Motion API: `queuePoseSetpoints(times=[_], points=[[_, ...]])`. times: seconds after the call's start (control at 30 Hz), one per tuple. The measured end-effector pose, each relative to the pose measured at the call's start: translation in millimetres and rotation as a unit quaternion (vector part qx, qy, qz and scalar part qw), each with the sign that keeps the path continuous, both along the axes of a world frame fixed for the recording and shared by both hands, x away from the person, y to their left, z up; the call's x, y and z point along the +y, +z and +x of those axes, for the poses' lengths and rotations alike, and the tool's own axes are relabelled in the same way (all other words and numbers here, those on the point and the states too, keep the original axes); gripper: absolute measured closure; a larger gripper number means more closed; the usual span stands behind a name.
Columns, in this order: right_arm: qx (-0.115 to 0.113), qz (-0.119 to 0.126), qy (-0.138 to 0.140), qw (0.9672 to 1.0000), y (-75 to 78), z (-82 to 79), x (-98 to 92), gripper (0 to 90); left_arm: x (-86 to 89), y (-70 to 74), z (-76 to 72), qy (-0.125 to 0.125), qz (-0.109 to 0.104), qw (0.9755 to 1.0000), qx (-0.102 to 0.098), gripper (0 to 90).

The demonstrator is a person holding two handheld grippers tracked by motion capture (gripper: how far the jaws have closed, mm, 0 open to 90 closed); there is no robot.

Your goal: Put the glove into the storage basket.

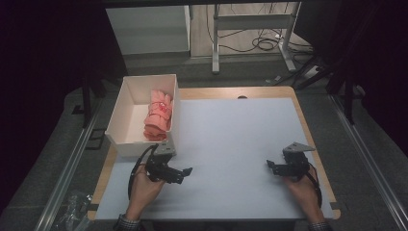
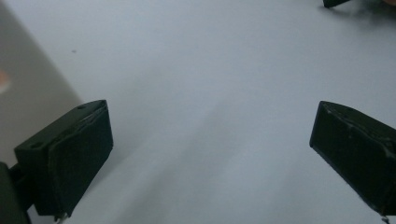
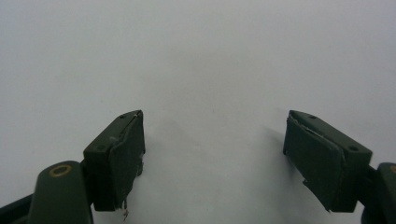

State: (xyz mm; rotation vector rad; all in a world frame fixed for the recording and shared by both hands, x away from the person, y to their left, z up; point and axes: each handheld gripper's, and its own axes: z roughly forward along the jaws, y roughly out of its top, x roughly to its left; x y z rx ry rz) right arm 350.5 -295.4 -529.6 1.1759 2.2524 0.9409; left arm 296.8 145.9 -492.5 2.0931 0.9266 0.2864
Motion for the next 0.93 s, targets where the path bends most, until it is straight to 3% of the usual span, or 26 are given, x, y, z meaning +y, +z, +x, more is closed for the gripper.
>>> queuePoseSetpoints(times=[0.23, 0.37, 0.63, 0.7, 0.93], points=[[0.0, 0.0, 0.0, 1.0, 0.0, 0.0, -0.1, 20.9, -14.6, -23.3, 4.3, -0.013, 0.008, 0.9998, 0.012, 0.0], [0.0, 0.0, 0.0, 1.0, 0.0, 0.0, 0.0, 20.9, -25.4, -35.1, 6.3, -0.022, 0.036, 0.999, 0.015, 0.0], [0.0, 0.0, 0.0, 1.0, 0.0, 0.0, 0.0, 20.9, -39.4, -54.2, 9.8, -0.025, 0.071, 0.997, 0.014, 0.0], [0.0, 0.001, 0.0, 1.0, 0.0, 0.0, 0.0, 20.9, -39.5, -55.6, 9.3, -0.02, 0.062, 0.9978, 0.012, 0.0], [0.0, 0.0, 0.0, 1.0, -0.1, 0.0, -0.1, 20.8, -39.8, -55.9, 8.9, -0.022, 0.066, 0.9975, 0.009, 0.0]])
